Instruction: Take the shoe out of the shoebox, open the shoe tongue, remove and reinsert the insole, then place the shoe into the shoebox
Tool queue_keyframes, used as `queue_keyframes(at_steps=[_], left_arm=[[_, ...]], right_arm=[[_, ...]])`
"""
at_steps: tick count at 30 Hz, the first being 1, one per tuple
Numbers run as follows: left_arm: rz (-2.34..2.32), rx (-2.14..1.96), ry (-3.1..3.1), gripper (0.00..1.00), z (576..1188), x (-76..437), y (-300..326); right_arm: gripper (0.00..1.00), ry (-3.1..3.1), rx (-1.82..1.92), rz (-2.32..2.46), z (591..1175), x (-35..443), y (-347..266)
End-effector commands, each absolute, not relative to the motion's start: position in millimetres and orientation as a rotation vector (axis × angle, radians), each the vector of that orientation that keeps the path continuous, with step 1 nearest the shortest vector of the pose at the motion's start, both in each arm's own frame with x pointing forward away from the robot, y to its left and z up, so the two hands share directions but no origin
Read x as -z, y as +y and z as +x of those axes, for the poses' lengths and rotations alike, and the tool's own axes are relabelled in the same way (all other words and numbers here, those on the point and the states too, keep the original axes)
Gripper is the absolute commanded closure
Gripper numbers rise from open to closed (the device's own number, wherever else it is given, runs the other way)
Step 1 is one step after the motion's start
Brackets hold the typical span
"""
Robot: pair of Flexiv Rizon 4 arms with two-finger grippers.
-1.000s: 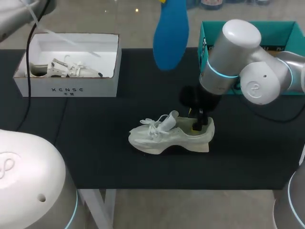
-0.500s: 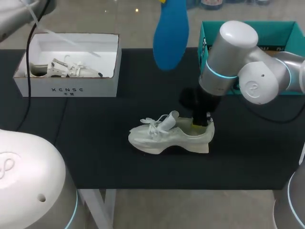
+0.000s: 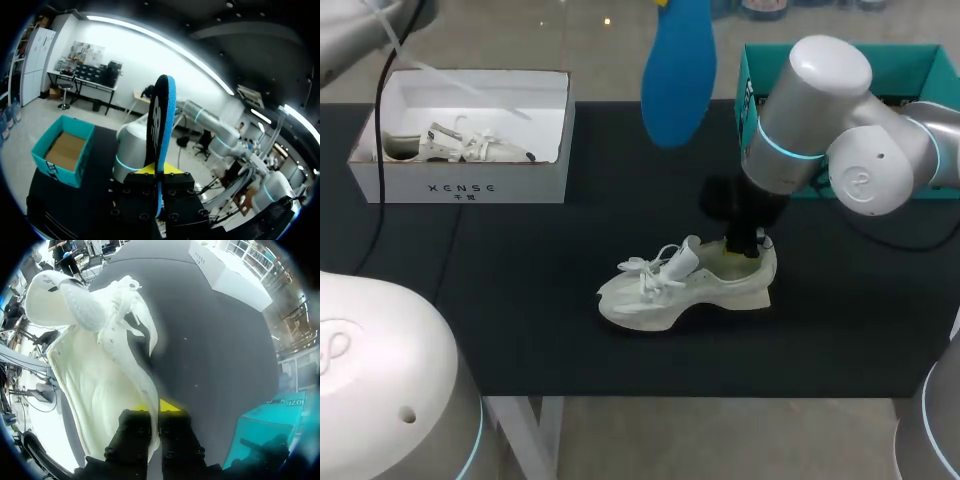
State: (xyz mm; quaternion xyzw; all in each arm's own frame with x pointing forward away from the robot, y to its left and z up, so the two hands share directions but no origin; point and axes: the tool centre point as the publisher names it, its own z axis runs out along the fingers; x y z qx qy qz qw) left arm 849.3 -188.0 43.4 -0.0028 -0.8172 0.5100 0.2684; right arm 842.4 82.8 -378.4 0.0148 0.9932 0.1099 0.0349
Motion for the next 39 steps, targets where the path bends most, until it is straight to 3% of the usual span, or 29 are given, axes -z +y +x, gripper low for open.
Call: queue_keyframes(at_steps=[1, 12, 39], left_arm=[[-0.007, -1.373, -2.206, 1.0, 849, -44, -187], [-0.007, -1.373, -2.206, 1.0, 849, -44, -187], [-0.007, -1.373, -2.206, 1.0, 849, -44, -187]], right_arm=[[1.0, 3.003, -0.329, 0.055, 830, 336, 60], [1.0, 2.931, -0.262, 0.099, 824, 287, 23], [1.0, 2.947, -0.245, 0.059, 824, 285, 20]])
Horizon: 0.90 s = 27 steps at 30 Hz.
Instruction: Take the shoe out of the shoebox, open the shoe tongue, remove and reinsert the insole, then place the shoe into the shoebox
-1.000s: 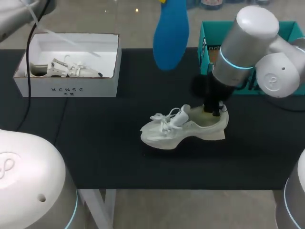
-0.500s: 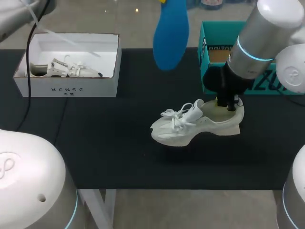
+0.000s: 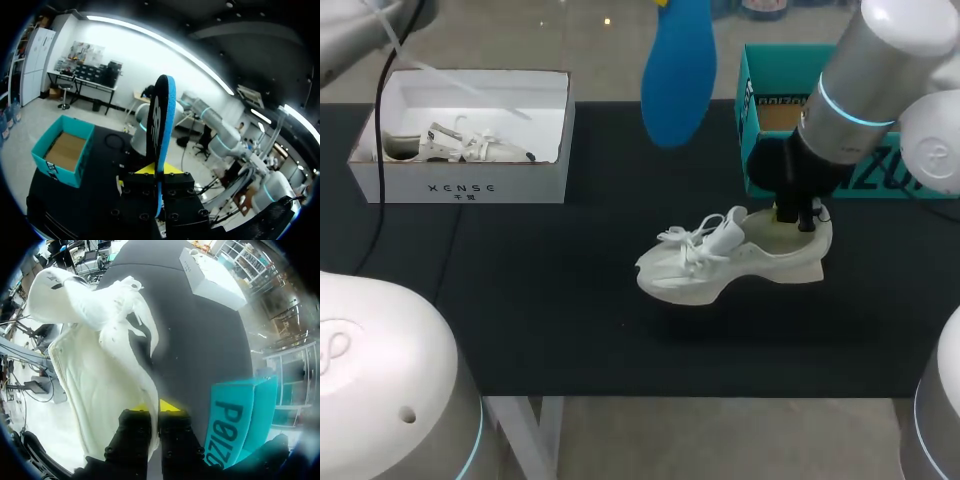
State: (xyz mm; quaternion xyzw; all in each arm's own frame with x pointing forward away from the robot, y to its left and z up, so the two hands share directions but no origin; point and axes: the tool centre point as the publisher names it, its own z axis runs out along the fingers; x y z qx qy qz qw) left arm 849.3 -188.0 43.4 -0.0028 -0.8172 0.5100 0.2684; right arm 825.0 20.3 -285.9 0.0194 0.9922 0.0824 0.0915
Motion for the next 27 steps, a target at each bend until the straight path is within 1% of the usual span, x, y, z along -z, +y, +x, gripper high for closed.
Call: queue_keyframes(at_steps=[1, 3, 5, 13, 14, 16, 20, 24, 27], left_arm=[[-0.007, -1.373, -2.206, 1.0, 849, -44, -187], [-0.007, -1.373, -2.206, 1.0, 849, -44, -187], [-0.007, -1.373, -2.206, 1.0, 849, -44, -187], [-0.007, -1.373, -2.206, 1.0, 849, -44, -187], [-0.007, -1.373, -2.206, 1.0, 849, -44, -187], [-0.007, -1.373, -2.206, 1.0, 849, -44, -187], [-0.007, -1.373, -2.206, 1.0, 849, -44, -187], [-0.007, -1.373, -2.206, 1.0, 849, -44, -187], [-0.007, -1.373, -2.206, 1.0, 849, -44, -187]], right_arm=[[1.0, 2.947, -0.245, 0.059, 824, 285, 20], [1.0, 2.947, -0.245, 0.059, 824, 285, 20], [1.0, 2.945, -0.176, 0.259, 828, 291, 17], [1.0, 2.815, -0.189, 0.878, 818, 293, -1], [1.0, 2.752, -0.139, 0.991, 817, 295, -5], [1.0, 2.711, -0.198, 1.115, 813, 297, -10], [1.0, 2.504, -0.038, 1.307, 806, 305, -23], [1.0, 2.401, -0.133, 1.494, 797, 304, -35], [1.0, 2.294, -0.042, 1.598, 796, 310, -42]])
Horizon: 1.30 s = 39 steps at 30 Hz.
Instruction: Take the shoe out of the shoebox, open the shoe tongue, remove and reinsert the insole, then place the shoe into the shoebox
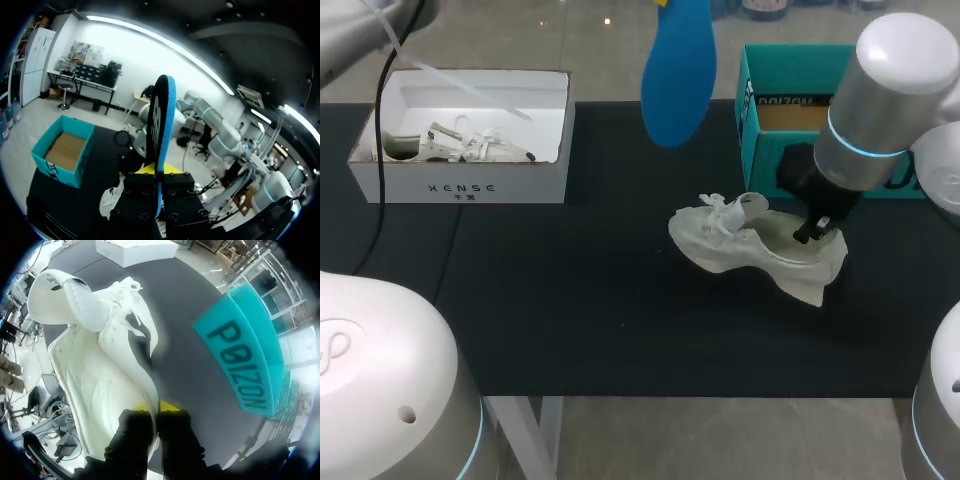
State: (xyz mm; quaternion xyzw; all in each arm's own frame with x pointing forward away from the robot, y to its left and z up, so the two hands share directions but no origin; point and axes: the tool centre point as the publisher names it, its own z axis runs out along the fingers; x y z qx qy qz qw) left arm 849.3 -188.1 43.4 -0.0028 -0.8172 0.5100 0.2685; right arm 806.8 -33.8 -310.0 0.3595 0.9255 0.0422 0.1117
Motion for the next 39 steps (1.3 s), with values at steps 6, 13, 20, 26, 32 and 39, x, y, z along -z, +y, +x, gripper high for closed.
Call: queue_keyframes(at_steps=[6, 13, 20, 26, 32, 39], left_arm=[[-0.007, -1.373, -2.206, 1.0, 849, -44, -187], [-0.007, -1.373, -2.206, 1.0, 849, -44, -187], [-0.007, -1.373, -2.206, 1.0, 849, -44, -187], [-0.007, -1.373, -2.206, 1.0, 849, -44, -187], [-0.007, -1.373, -2.206, 1.0, 849, -44, -187], [-0.007, -1.373, -2.206, 1.0, 849, -44, -187]], right_arm=[[1.0, 2.262, 0.042, 1.636, 796, 320, -41], [1.0, 2.281, -0.023, 1.612, 795, 320, -38], [1.0, 2.281, -0.023, 1.612, 795, 320, -38], [1.0, 2.254, -0.027, 1.678, 791, 321, -39], [1.0, 2.11, -0.089, 2.027, 768, 329, -30], [1.0, 2.072, -0.214, 2.117, 749, 339, -8]])
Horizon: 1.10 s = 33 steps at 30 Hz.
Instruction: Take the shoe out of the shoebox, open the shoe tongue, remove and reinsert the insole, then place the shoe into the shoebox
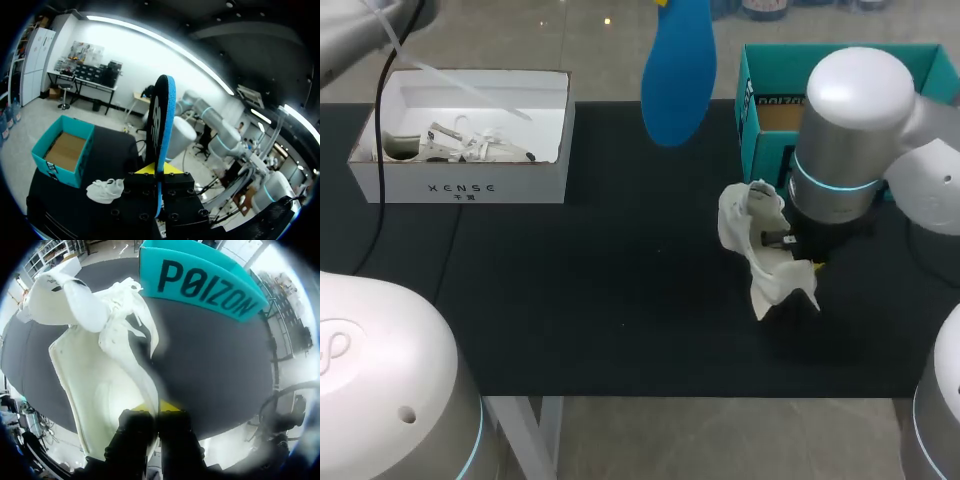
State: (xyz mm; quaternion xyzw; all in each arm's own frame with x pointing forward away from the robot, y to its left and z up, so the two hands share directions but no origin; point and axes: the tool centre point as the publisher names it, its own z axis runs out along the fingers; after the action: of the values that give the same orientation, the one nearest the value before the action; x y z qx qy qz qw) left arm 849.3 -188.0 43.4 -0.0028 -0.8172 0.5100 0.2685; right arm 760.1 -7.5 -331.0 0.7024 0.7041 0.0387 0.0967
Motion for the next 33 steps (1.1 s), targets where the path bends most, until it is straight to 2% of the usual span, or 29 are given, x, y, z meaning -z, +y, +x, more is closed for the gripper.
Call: queue_keyframes(at_steps=[1, 14, 33], left_arm=[[-0.007, -1.373, -2.206, 1.0, 849, -44, -187], [-0.007, -1.373, -2.206, 1.0, 849, -44, -187], [-0.007, -1.373, -2.206, 1.0, 849, -44, -187]], right_arm=[[1.0, 2.067, -0.222, 2.123, 747, 342, -5], [1.0, 1.914, -0.344, 2.302, 730, 374, 13], [1.0, 1.782, -0.363, 2.345, 736, 417, 25]])
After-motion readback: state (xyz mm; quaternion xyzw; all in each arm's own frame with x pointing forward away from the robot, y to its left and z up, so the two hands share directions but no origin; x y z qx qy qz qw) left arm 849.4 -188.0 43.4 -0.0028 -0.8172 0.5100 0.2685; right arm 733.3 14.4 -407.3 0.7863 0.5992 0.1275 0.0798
